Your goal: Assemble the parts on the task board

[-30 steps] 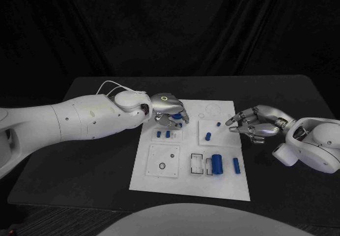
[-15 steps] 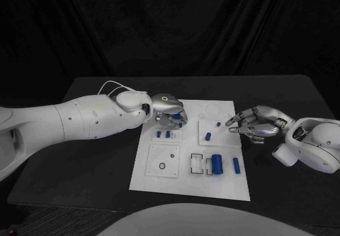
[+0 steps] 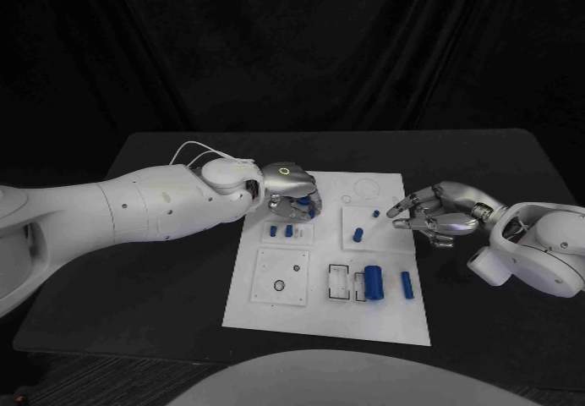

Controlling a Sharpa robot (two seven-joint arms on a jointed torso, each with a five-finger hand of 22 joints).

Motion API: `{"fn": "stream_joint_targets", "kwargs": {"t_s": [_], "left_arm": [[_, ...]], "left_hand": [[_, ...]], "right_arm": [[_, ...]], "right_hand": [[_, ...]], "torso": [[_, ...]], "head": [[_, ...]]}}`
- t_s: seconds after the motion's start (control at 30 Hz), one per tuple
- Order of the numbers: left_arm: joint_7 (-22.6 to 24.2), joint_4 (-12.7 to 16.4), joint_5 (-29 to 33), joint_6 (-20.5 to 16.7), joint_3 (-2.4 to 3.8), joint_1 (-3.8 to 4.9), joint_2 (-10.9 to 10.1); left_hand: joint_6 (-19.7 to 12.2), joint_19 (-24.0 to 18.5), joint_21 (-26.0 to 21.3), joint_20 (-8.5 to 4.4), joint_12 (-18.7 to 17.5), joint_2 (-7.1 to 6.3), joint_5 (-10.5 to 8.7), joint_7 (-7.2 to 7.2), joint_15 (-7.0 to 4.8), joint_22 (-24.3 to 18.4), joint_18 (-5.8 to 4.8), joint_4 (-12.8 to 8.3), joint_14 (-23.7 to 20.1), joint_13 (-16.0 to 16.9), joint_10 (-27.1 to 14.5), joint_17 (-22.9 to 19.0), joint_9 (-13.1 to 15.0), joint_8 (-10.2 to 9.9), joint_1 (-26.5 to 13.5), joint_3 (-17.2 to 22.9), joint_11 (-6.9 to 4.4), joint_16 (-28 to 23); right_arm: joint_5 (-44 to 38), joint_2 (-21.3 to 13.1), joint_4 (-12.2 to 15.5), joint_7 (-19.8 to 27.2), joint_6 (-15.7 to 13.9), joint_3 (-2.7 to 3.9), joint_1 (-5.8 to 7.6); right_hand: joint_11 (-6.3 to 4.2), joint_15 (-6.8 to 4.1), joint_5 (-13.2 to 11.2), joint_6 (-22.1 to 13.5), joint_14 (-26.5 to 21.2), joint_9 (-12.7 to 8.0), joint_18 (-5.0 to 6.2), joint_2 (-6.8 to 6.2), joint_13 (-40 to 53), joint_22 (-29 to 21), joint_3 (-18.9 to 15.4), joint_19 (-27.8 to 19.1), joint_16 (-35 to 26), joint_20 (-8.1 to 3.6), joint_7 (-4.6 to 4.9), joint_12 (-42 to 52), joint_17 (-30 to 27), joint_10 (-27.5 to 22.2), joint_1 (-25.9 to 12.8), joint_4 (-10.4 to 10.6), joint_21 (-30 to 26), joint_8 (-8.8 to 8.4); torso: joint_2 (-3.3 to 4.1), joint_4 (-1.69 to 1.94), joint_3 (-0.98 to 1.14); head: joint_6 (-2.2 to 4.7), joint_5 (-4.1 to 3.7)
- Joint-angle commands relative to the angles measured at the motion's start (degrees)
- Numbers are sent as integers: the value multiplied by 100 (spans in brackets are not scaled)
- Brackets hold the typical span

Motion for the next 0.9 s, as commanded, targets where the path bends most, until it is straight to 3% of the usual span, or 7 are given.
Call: {"fn": "stream_joint_targets", "kwargs": {"t_s": [0.03,0.37,0.57,0.7,0.8,0.9], "left_arm": [[213,-26,-14,-104,-19,-51,18],[270,-35,-14,-275,-19,-69,-23],[287,39,-15,-545,-19,-71,-101],[245,219,-15,-739,-17,-60,-273],[193,378,-15,-780,-16,-4,-425],[131,522,-15,-735,-16,124,-575]], "left_hand": [[83,12,31,-50,37,13,45,11,-39,1116,-95,-31,3,11,126,-41,20,40,61,39,0,14],[406,57,102,-62,141,60,58,65,-48,1138,-112,-182,48,60,621,-126,80,164,123,92,-8,11],[422,73,126,-65,77,57,91,89,-45,1146,-118,-204,68,32,627,-163,75,148,123,109,14,-2],[414,79,124,-67,-52,49,105,91,-40,1145,-118,-205,92,-37,611,-227,59,104,94,136,23,-36],[416,80,123,-67,-98,48,101,92,-39,1144,-118,-187,98,-64,616,-252,54,91,60,139,26,-51],[412,71,98,-65,-195,52,83,78,-38,1137,-113,-157,102,-121,615,-301,45,62,13,155,21,-80]], "right_arm": [[-3,3,-1,-37,58,2,-14],[-3,10,-25,-36,60,2,-16],[-3,14,-38,-29,68,2,-23],[-3,10,-39,-29,68,2,-26],[-3,3,-37,-38,68,2,-27],[-3,-2,-37,-47,77,2,-27]], "right_hand": [[-17,-6,-21,45,-7,-8,40,0,-3,561,6,25,-29,-16,-1,-24,-8,-35,3,34,-34,24],[-23,-9,-34,83,-5,-13,41,-5,-16,559,8,24,-41,-18,-8,-38,-19,-30,15,38,-42,45],[-23,-9,-34,83,-5,-13,41,-5,-16,559,8,24,-41,-18,-8,-38,-19,-30,15,38,-42,45],[-25,-10,-39,95,-6,-14,42,-6,-33,556,8,22,-49,-19,-11,-53,-29,-34,17,40,-52,52],[-25,-10,-39,95,-6,-14,42,-6,-33,556,8,22,-49,-19,-11,-53,-29,-34,17,40,-52,52],[-25,-11,-41,101,-5,-14,42,-7,-34,557,7,23,-47,-19,-11,-54,-26,-33,17,41,-50,55]], "torso": [[2,3,-3],[-4,3,0],[-4,2,1],[-2,4,0],[-1,3,0],[-4,7,-4]], "head": [[0,-6],[0,-16],[0,-8],[0,-18],[0,-13],[0,0]]}}
